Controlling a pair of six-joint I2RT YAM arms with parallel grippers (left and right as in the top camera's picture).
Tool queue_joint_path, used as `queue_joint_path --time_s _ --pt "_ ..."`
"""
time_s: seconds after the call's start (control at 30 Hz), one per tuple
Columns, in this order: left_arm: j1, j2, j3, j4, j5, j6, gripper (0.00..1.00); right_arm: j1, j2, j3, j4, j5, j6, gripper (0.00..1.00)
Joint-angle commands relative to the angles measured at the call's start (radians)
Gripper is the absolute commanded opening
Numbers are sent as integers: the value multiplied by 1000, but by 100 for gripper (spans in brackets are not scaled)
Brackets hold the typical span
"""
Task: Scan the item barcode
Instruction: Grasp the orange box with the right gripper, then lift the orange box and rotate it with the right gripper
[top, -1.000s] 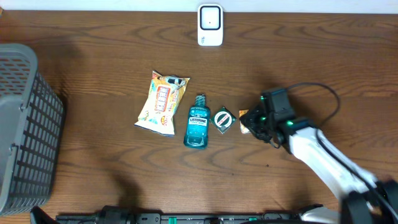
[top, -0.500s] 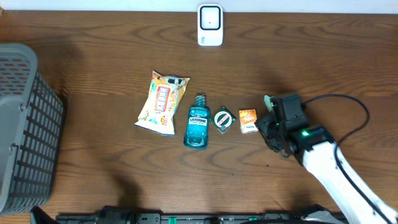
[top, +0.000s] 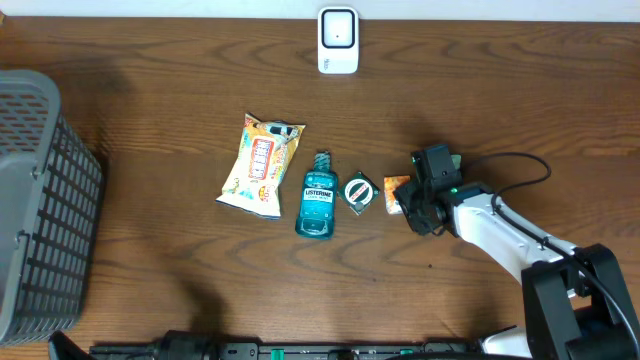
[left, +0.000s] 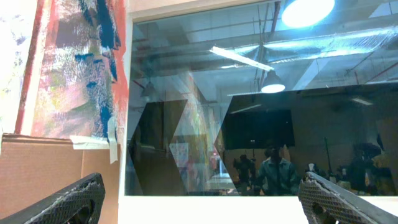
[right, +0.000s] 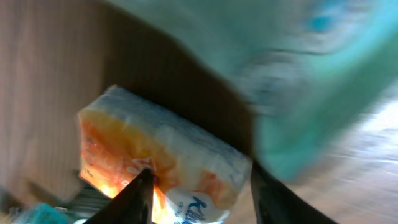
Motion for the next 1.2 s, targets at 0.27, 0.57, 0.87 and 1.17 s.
queue_joint_path --time_s 0.27,0.57,0.87,1.17 --pt "4 -2 -3 9 13 -10 98 -5 119 -14 -35 -64 -110 1" --pt "4 -2 -3 12 13 -10 98 -200 -132 -3 -164 -632 -330 2" --pt "4 -2 -3 0 13 -146 98 -227 -296 -3 -350 -1080 -610 1" --pt "4 -2 -75 -7 13 -264 98 -179 -324 -4 -427 -1169 -610 1"
